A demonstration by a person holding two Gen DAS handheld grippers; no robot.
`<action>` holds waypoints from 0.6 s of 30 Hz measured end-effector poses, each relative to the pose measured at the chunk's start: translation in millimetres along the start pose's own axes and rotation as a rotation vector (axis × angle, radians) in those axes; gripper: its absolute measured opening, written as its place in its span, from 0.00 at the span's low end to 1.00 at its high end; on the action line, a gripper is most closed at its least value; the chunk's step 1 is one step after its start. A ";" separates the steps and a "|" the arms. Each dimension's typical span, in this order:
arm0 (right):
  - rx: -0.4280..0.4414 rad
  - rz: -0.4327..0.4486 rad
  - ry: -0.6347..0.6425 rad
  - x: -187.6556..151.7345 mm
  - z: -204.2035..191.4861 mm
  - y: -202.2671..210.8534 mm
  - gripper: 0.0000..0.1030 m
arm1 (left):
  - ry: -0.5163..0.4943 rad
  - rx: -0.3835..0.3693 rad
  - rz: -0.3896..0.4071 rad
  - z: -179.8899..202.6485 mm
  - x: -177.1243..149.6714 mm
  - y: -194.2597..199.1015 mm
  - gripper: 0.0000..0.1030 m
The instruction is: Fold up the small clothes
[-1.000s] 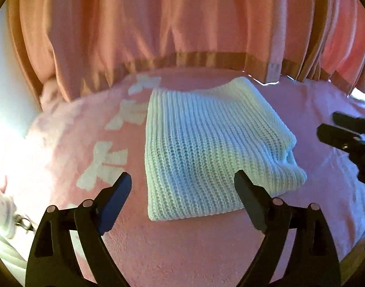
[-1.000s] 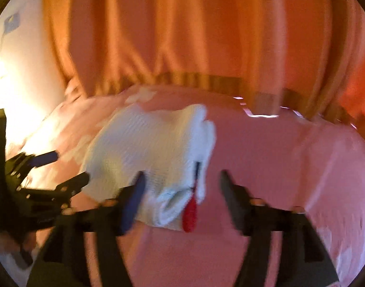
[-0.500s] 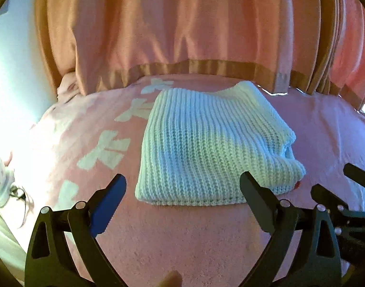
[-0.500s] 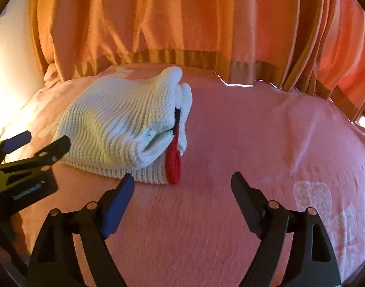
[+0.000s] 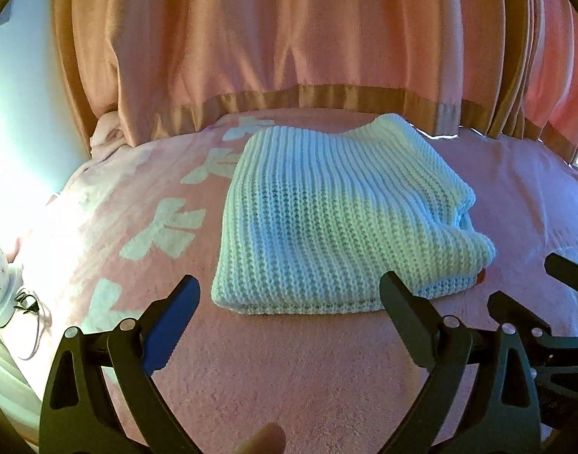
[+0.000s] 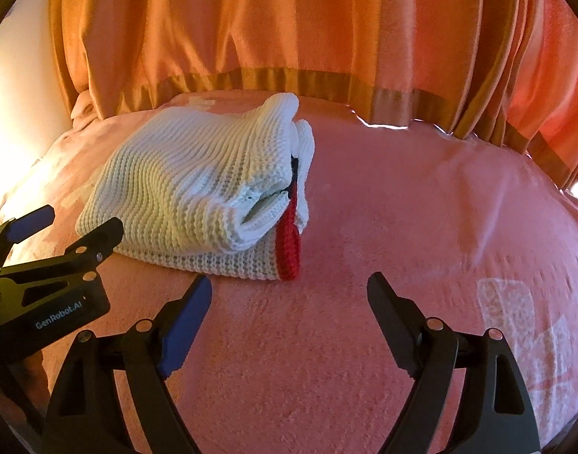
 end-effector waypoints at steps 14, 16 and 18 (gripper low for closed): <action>-0.005 -0.014 0.014 -1.9 -4.9 -3.3 0.79 | -0.014 0.015 -0.005 3.2 -5.2 -0.8 0.90; -0.007 -0.013 0.014 -2.2 -5.4 -3.4 0.79 | -0.012 0.015 -0.007 2.5 -6.0 -0.8 0.90; -0.010 -0.013 0.016 -2.4 -5.1 -3.7 0.79 | -0.012 0.016 -0.009 2.5 -6.3 -0.9 0.90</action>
Point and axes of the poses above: each gripper's, at about its wrist camera, not at the fingertips, and y roughly against the way its jaws point, z to its right, x to its top, the point moved 9 cm from there along -y, roughly the way its jaws point, and after that the axes turned 3 degrees about z, right-handed, at the moved point
